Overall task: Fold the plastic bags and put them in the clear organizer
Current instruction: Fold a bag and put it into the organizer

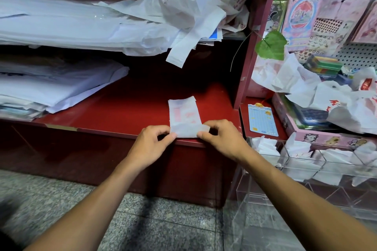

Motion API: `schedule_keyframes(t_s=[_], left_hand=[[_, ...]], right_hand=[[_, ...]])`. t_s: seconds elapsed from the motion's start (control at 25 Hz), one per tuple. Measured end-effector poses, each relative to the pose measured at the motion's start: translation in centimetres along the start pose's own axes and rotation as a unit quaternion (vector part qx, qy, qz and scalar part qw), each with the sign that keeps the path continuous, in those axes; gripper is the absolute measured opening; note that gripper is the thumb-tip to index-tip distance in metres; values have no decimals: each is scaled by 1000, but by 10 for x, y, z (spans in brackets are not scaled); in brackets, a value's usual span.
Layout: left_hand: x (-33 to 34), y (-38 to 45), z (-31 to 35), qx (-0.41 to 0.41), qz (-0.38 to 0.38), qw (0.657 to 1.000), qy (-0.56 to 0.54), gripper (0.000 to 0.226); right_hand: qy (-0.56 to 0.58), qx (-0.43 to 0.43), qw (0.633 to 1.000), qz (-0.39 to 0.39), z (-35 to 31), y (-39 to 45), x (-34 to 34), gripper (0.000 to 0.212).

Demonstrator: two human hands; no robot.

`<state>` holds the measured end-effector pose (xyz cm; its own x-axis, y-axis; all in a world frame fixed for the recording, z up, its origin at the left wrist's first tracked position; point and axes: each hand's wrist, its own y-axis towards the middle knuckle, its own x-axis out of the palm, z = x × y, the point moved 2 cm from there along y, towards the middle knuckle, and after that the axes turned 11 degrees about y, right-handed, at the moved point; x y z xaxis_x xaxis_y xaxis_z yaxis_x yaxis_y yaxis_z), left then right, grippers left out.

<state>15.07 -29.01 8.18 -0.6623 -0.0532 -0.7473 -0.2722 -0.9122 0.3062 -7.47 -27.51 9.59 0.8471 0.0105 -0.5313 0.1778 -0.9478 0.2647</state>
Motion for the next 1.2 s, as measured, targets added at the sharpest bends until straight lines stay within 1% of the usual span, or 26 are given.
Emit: schedule_keyframes(t_s=[0.08,0.16,0.2,0.24,0.28,0.32,0.44,0.52,0.72,0.8,0.88,0.96,1.0,1.04,1.08,1.16,1.2], left_hand=[[-1,0,-3,-28,-21,999,-39,13],[0,0,-3,-59,-21,997,-42,32],[0,0,-1,-78,-16,996,-32,41],[0,0,1,-97,-7,995,-14,44],[0,1,4,-115,5,993,11,46],[0,1,7,-135,16,990,46,48],[2,1,9,-173,23,978,110,47],[2,2,9,-186,26,975,119,48],[3,4,13,-191,65,972,122,49],[2,5,10,-192,88,971,109,44],[2,6,9,-198,104,970,98,32],[0,5,9,-186,120,969,109,17],[0,4,9,-158,127,971,130,17],[1,4,8,-114,122,973,157,24],[2,4,7,-68,99,977,179,33],[5,4,8,-9,20,976,215,55],[8,3,7,6,-19,968,248,62]], right_hand=[[88,33,996,-5,0,1,0,5],[110,55,992,-10,0,2,2,6],[97,63,993,-1,2,3,3,18],[79,75,994,12,2,4,5,33],[65,88,994,24,1,5,7,43],[60,102,993,31,0,6,7,48],[51,151,987,9,-6,9,9,48],[31,168,985,-6,-6,11,11,45],[-17,180,983,13,-4,16,18,49],[-54,184,981,26,-5,17,20,53],[-74,192,978,41,-6,19,21,57],[-88,199,974,58,-5,20,24,55],[-96,202,973,64,-4,20,25,54],[-103,205,971,69,-3,21,25,54],[-106,208,970,72,-3,22,26,53],[-114,206,969,81,-4,23,26,49],[-121,199,968,91,-5,23,25,44]])
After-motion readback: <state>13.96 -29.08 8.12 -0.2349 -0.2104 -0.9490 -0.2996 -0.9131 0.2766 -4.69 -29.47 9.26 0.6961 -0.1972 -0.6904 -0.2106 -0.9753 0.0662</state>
